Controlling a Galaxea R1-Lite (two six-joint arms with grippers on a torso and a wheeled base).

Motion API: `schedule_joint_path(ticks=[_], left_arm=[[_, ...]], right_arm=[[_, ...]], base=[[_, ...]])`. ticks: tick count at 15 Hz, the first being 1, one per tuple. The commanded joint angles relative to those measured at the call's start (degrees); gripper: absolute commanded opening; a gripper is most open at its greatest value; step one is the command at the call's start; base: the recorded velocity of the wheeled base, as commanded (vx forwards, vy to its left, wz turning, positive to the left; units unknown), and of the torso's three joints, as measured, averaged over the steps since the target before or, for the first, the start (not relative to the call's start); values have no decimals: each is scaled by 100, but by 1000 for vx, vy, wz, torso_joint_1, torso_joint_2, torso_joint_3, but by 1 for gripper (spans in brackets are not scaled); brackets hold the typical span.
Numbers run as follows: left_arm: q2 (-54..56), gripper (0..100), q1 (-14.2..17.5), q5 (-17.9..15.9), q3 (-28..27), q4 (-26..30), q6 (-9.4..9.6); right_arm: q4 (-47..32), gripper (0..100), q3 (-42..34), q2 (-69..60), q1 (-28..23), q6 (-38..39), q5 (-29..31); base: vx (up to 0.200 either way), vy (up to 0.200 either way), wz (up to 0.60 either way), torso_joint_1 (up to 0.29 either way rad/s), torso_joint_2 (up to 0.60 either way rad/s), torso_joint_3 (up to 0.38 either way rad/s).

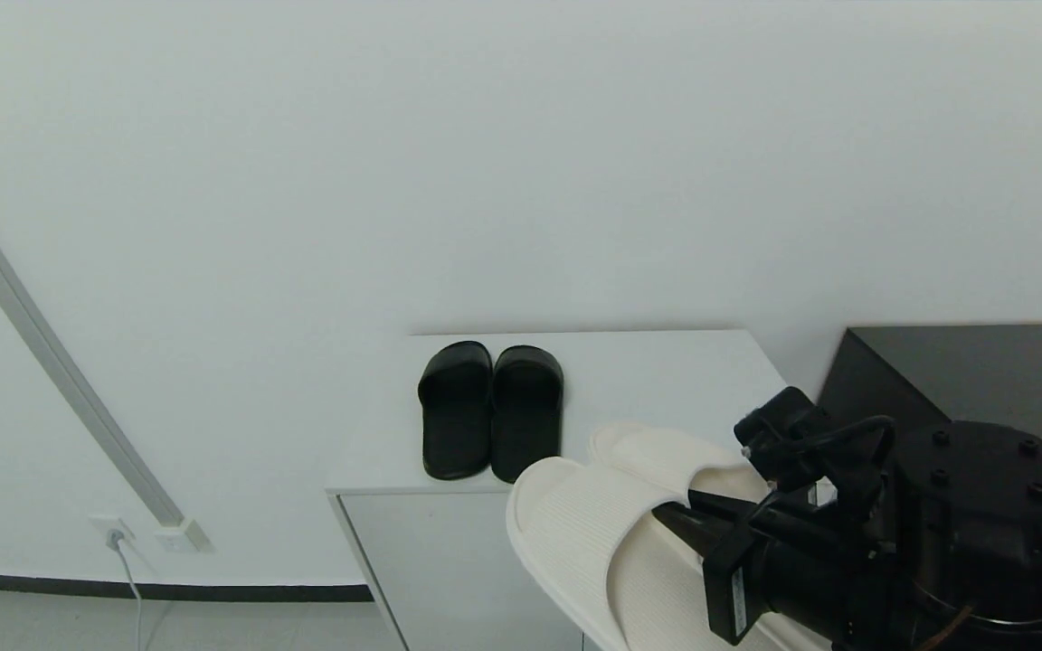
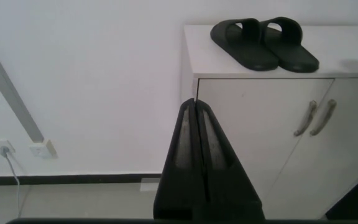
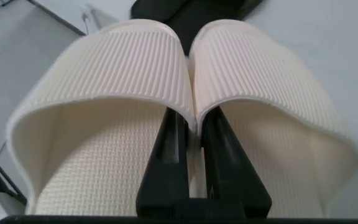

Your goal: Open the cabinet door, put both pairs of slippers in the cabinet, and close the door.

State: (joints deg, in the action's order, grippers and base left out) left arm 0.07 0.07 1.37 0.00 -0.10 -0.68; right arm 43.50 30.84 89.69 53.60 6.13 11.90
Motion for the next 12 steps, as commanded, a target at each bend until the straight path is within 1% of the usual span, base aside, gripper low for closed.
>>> schedule_joint_path(ticks=[1, 5, 12], left_arm=[[-7, 0, 1, 4, 0, 1, -2], [-7, 0, 1, 4, 0, 1, -2], [-7, 0, 1, 4, 0, 1, -2]], right_arm=[[1, 0, -52, -21, 1, 2, -30], [10, 0, -254, -188, 1, -112, -390], [19, 0, -360, -162, 1, -200, -443]], base=[[-200, 0, 0, -2, 7, -2], [0, 0, 0, 0, 0, 0], [0, 0, 0, 0, 0, 0]])
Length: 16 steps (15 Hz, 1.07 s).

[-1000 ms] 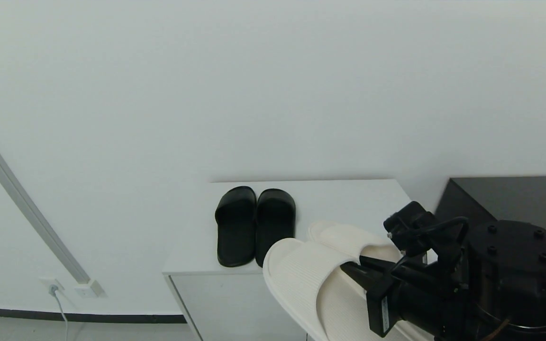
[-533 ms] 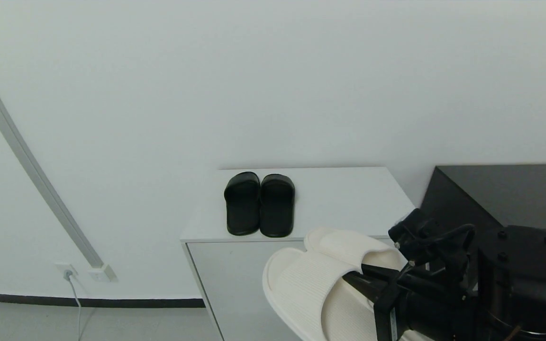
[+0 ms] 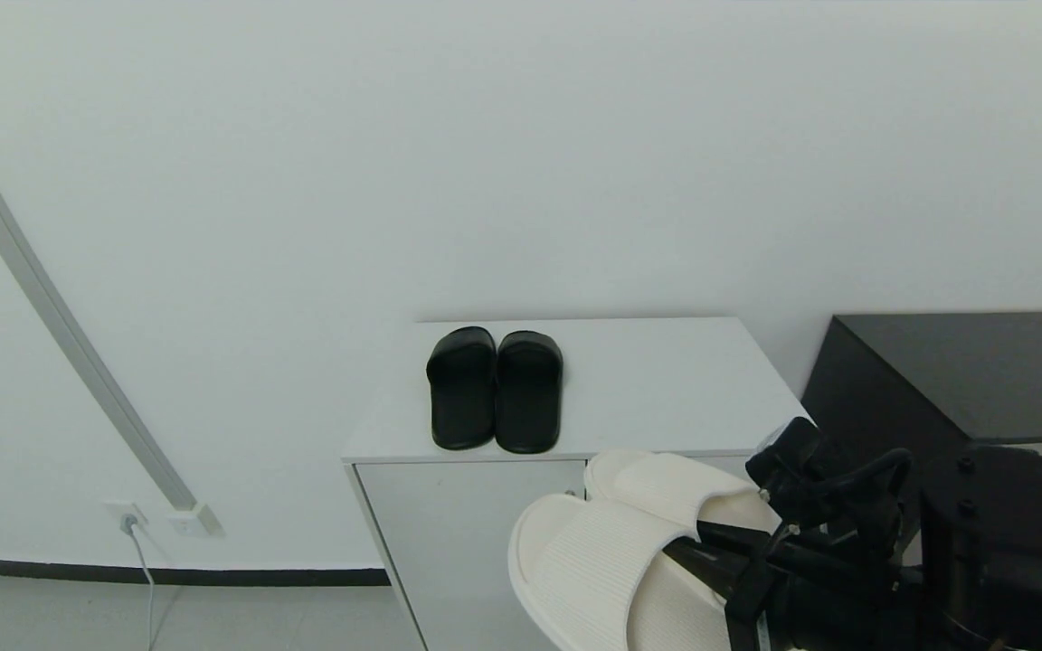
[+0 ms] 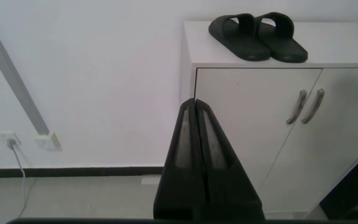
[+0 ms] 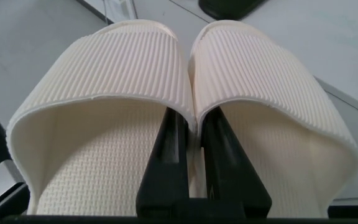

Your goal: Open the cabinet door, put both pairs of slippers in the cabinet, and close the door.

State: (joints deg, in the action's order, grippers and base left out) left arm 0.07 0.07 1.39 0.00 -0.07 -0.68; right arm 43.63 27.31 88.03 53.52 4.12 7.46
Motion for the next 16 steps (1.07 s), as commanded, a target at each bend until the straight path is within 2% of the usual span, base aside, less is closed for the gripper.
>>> schedule_joint_path(ticks=[1, 5, 15, 16], left_arm=[[-7, 0, 1, 2, 0, -1, -2], [-7, 0, 1, 2, 0, -1, -2], [-7, 0, 1, -7, 0, -1, -20], [-7, 100, 1, -7, 0, -1, -11]], right_arm=[[5, 0, -6, 13, 10, 1, 1], [5, 0, -6, 21, 10, 1, -17], [23, 0, -50, 21, 10, 10, -17], [32, 0, -50, 30, 18, 10, -17]], base=[[0, 0, 0, 0, 0, 0], [0, 0, 0, -20, 47, 27], [0, 0, 0, -178, 418, 232], [0, 0, 0, -227, 554, 305]])
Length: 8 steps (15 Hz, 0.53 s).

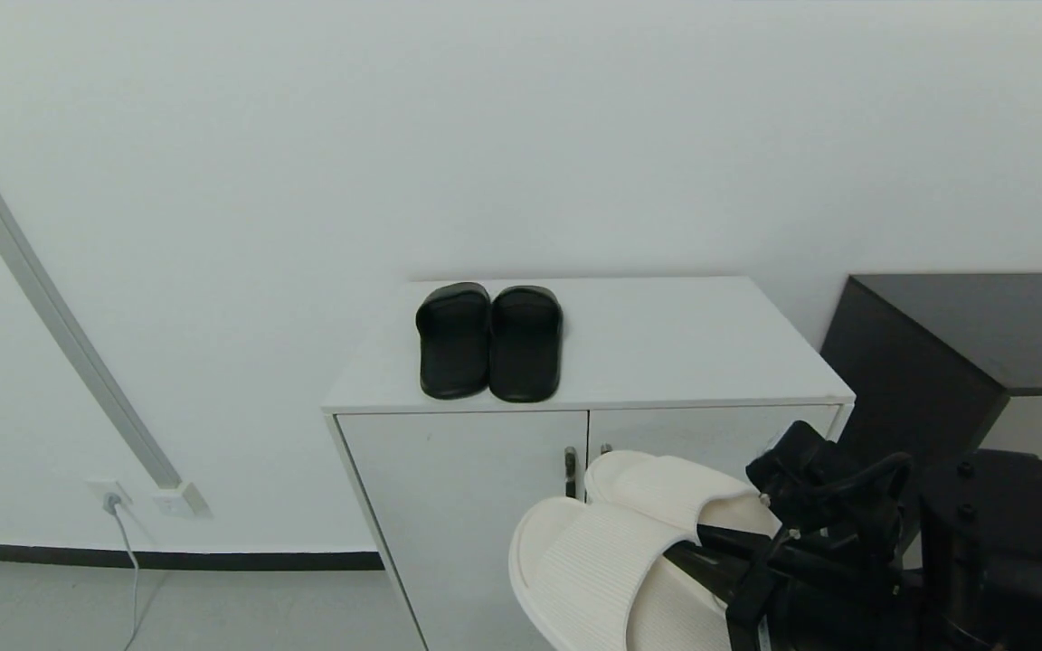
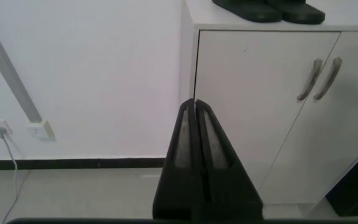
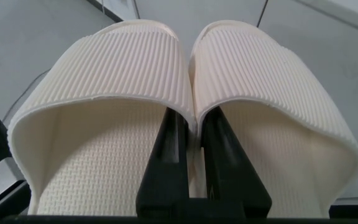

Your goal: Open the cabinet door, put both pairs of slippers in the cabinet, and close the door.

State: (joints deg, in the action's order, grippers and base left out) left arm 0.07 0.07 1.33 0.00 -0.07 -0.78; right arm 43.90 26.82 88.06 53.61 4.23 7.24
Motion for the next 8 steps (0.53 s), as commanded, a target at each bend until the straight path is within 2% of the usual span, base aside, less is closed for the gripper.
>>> schedule_joint_path(ticks=[1, 8], left_arm=[[-7, 100, 1, -1, 0, -1, -1], [-7, 100, 1, 8, 0, -1, 8]], right_arm=[[5, 0, -1, 27, 9, -1, -3], [13, 0, -45, 27, 17, -1, -3]], base=[[0, 0, 0, -227, 554, 320], [0, 0, 0, -208, 531, 317]])
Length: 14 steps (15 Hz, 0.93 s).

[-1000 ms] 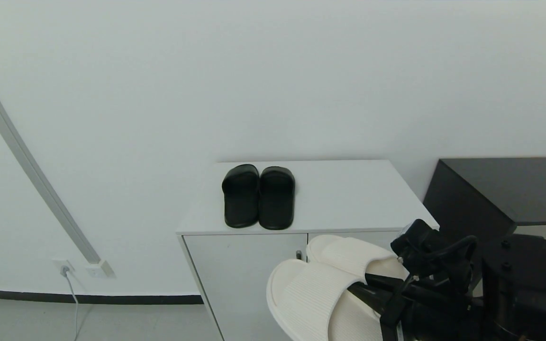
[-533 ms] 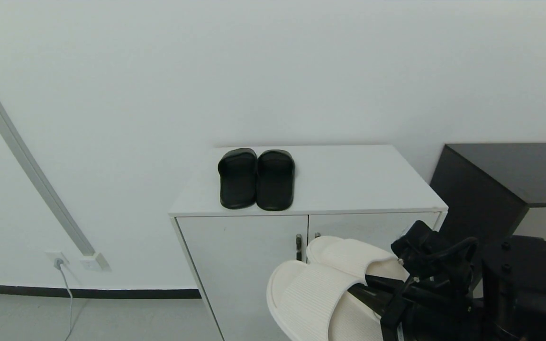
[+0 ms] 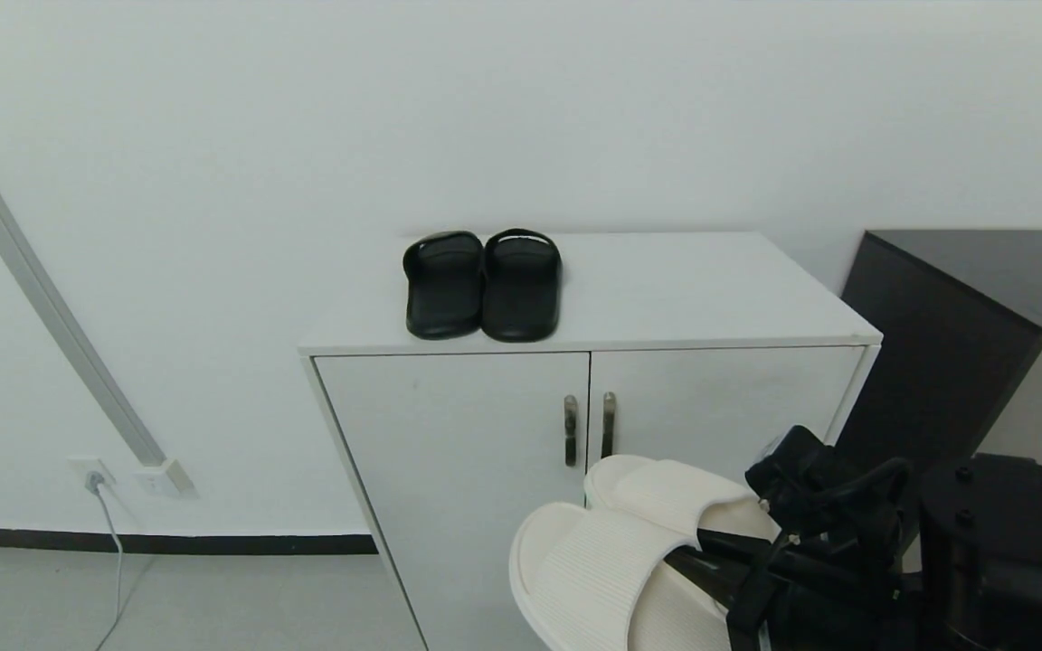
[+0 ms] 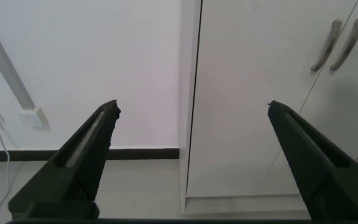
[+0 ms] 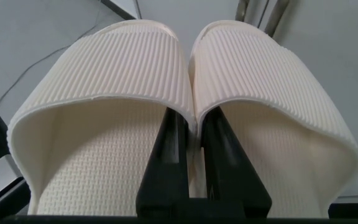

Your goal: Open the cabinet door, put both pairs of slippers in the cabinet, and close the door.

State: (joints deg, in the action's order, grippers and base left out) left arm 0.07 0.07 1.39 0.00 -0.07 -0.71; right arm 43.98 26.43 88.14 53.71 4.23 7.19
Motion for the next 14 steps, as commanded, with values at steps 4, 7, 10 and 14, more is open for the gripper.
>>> schedule_joint_path(ticks=[4, 7, 10, 14], left_arm=[[-7, 100, 1, -16, 0, 7, 53], [-7, 100, 1, -51, -9, 7, 71], [-25, 100, 1, -51, -9, 7, 79], [-289, 100, -130, -51, -9, 7, 97]], right_arm=[[190, 0, -41, 54, 87, -10, 10], [207, 0, -112, 37, 87, -10, 10], [260, 0, -129, 54, 96, -10, 10], [260, 0, -173, 19, 122, -10, 10]], base=[[0, 0, 0, -177, 499, 319], [0, 0, 0, -147, 482, 326], [0, 0, 0, -134, 474, 339], [0, 0, 0, -96, 449, 358]])
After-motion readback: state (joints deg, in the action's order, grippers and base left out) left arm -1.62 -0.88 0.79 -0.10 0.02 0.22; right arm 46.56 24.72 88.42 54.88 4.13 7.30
